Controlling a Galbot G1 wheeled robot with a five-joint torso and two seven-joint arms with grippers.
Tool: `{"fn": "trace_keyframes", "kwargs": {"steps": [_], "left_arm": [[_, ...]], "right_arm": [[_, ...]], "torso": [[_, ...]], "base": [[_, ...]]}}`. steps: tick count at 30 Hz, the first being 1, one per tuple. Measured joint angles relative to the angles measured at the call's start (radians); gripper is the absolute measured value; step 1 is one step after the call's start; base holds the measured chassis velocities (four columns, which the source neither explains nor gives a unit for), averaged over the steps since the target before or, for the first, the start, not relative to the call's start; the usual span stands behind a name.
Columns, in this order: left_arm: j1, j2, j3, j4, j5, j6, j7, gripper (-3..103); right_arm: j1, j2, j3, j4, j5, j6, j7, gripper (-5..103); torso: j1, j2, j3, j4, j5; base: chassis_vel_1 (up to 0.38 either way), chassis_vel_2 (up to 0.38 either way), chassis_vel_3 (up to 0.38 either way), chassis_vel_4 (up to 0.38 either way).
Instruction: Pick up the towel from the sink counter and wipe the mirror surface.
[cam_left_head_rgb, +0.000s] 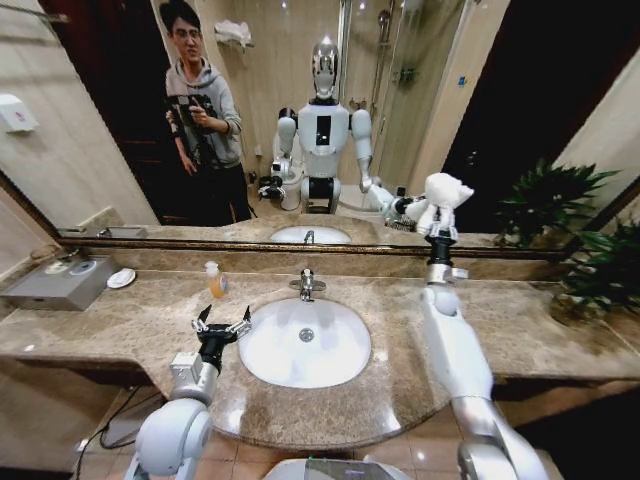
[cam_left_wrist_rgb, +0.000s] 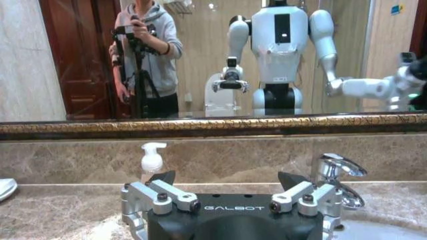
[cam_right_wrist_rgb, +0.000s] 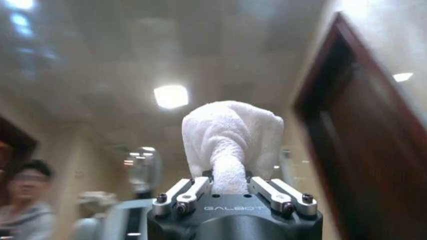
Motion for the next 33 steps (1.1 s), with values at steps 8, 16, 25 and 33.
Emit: {"fn": "trace_keyframes", "kwargs": {"steps": [8, 16, 25, 33], "left_arm": [[0.0, 0.0, 0.0, 0.0, 0.0, 0.0, 0.0, 100], [0.0, 0.0, 0.0, 0.0, 0.0, 0.0, 0.0, 100], [0.0, 0.0, 0.0, 0.0, 0.0, 0.0, 0.0, 100], [0.0, 0.0, 0.0, 0.0, 0.0, 0.0, 0.0, 100]], "right_arm": [[-0.019, 0.097, -0.076, 0.016, -0.095, 0.005, -0.016, 17], [-0.029, -0.014, 0.017, 0.012, 0.015, 0.011, 0.003, 17], [-0.033, -0.109, 0.091, 0.01, 0.105, 0.009, 0.022, 17], [-0.08, 0.047, -0.003, 0.035, -0.026, 0.023, -0.019, 17]], "torso": [[0.0, 0.0, 0.0, 0.001, 0.0001], [0.0, 0.0, 0.0, 0.0001, 0.0005], [0.0, 0.0, 0.0, 0.0, 0.0004], [0.0, 0.0, 0.0, 0.0008, 0.0]], "base": [[0.0, 0.0, 0.0, 0.0], [0.0, 0.0, 0.0, 0.0], [0.0, 0.0, 0.0, 0.0], [0.0, 0.0, 0.0, 0.0]]}}
